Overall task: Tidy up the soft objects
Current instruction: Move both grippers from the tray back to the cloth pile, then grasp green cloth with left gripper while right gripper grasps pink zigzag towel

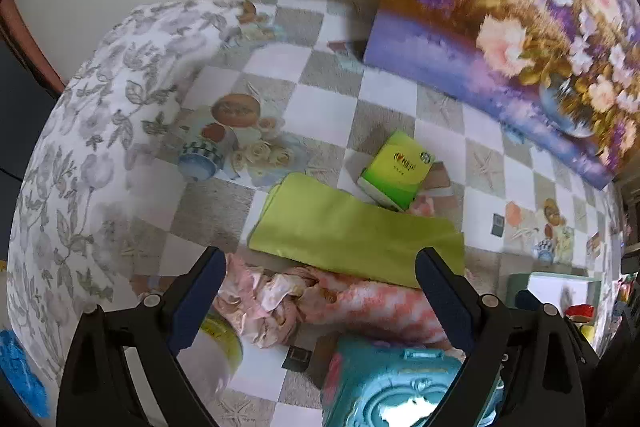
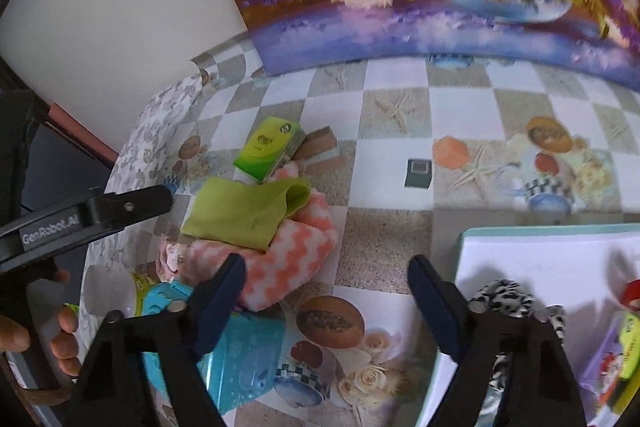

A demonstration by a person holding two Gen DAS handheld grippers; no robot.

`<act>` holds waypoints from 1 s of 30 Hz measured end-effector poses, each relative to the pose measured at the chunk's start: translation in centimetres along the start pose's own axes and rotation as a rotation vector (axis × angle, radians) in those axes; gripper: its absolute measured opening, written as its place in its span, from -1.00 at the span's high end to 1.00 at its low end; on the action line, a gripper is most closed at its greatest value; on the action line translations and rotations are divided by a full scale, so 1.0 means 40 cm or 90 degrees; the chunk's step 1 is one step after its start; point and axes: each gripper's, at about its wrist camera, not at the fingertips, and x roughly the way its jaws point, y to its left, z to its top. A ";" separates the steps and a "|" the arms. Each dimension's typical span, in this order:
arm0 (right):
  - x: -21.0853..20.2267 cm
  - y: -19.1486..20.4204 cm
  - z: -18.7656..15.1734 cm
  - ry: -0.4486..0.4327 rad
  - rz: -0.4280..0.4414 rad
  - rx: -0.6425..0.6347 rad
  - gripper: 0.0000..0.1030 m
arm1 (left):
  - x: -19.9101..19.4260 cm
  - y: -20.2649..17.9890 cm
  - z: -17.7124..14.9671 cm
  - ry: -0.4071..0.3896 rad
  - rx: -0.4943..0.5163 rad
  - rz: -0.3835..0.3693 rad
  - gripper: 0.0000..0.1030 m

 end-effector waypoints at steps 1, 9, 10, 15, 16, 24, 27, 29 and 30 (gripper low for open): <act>0.008 -0.002 0.000 0.003 0.006 0.004 -0.57 | 0.008 -0.004 0.003 0.005 0.001 0.001 -0.86; 0.069 -0.002 -0.006 0.034 0.056 0.019 0.00 | 0.063 -0.018 0.012 0.047 -0.002 -0.030 -0.86; 0.073 -0.004 -0.007 0.035 0.064 0.023 0.15 | 0.067 -0.018 0.012 0.050 -0.004 -0.033 -0.86; 0.085 -0.006 -0.012 0.030 0.101 0.028 0.70 | 0.081 -0.027 0.015 0.060 -0.005 -0.037 -0.86; 0.085 -0.006 -0.012 0.028 0.099 0.027 0.73 | 0.083 -0.029 0.017 0.061 -0.003 -0.035 -0.86; 0.086 -0.051 -0.009 0.026 0.098 0.069 0.79 | 0.099 -0.067 0.011 0.085 0.052 -0.032 -0.86; 0.088 -0.059 -0.010 0.029 0.093 0.077 0.79 | 0.104 -0.094 0.005 0.088 0.086 -0.016 -0.86; 0.088 -0.063 -0.009 0.031 0.087 0.080 0.79 | 0.112 -0.113 0.001 0.093 0.108 -0.009 -0.86; 0.088 -0.066 -0.010 0.032 0.087 0.080 0.79 | 0.115 -0.123 0.000 0.094 0.116 -0.009 -0.86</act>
